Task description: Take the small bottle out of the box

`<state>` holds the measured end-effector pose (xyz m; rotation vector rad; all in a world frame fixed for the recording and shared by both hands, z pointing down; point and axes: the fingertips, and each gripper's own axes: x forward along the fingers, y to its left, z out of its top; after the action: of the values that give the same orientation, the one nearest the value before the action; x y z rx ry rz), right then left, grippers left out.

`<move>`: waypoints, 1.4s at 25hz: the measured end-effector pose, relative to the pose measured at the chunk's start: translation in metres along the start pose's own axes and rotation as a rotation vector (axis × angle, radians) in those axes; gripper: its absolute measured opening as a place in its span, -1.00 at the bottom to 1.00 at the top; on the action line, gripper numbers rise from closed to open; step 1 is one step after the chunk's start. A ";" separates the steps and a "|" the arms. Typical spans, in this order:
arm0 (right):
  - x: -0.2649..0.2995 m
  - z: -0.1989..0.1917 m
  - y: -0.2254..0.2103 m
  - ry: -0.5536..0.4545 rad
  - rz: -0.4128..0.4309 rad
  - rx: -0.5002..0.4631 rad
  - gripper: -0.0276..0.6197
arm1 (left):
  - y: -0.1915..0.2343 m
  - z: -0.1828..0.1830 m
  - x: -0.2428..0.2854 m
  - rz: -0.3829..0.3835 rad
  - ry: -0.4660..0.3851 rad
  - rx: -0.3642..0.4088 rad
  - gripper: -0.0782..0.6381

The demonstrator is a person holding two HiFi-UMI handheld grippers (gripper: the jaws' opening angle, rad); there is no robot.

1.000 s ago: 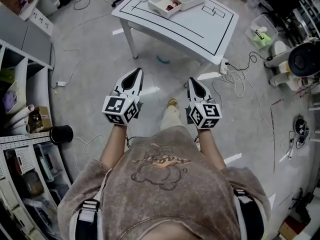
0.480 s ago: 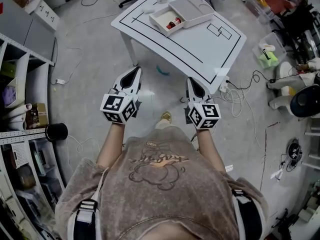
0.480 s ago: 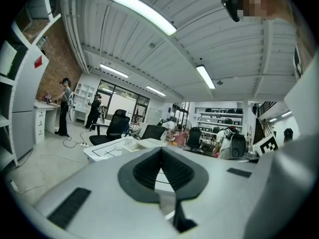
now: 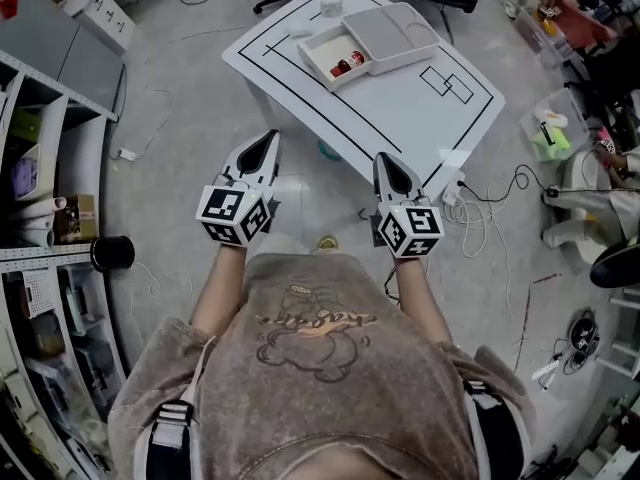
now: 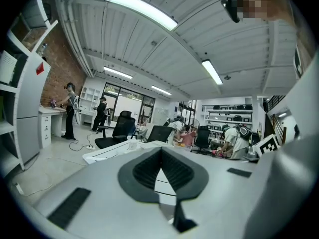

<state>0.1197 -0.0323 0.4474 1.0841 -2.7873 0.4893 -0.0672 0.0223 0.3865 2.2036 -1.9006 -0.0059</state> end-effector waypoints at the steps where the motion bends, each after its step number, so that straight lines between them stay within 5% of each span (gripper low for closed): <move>1: 0.003 -0.001 -0.001 0.001 0.008 0.001 -0.92 | 0.000 0.002 0.004 0.003 -0.005 0.002 -0.76; 15: 0.031 0.001 -0.043 0.007 -0.070 0.000 -0.92 | 0.014 0.009 0.076 -0.069 -0.036 -0.015 -0.76; 35: 0.143 0.065 -0.110 -0.029 -0.322 0.005 -0.92 | 0.084 0.048 0.257 -0.319 0.013 -0.009 -0.76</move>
<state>0.0890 -0.2217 0.4450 1.5145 -2.5617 0.4446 -0.1157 -0.2477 0.3922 2.4679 -1.5189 -0.0541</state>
